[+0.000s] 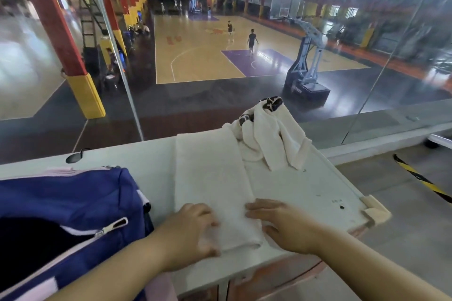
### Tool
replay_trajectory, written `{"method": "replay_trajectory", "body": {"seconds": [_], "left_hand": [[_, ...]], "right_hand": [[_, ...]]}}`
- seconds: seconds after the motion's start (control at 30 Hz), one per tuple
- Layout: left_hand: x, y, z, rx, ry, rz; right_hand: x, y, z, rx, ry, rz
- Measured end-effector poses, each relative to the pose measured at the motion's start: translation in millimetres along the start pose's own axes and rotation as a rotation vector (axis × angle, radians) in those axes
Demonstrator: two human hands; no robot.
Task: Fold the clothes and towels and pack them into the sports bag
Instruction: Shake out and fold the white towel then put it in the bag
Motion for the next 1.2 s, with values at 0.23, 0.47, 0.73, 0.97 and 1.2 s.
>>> {"method": "replay_trajectory", "body": {"seconds": [0.23, 0.47, 0.73, 0.97, 1.2], "left_hand": [[9, -25, 28, 0.119, -0.086, -0.140], [26, -13, 36, 0.228, -0.058, -0.071], [29, 17, 54, 0.065, -0.073, 0.691], [25, 19, 56, 0.095, -0.081, 1.269], [8, 17, 20, 0.308, 0.218, 1.040]], "right_hand": [[-7, -10, 27, -0.077, -0.015, 0.167], [-16, -17, 36, 0.129, 0.064, 0.138], [-13, 6, 52, 0.223, 0.041, -0.363], [-1, 33, 38, 0.337, -0.136, -0.931], [13, 38, 13, 0.347, -0.503, -0.943]]}}
Point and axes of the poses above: each hand's wrist, its own z-axis away from the middle knuckle, its own y-axis out of the back of the hand, x = y × z, the point moved 5 cm from there along -z, towards the middle knuckle, and after that the axes turned 2 degrees about -x, right-handed, at the moved point
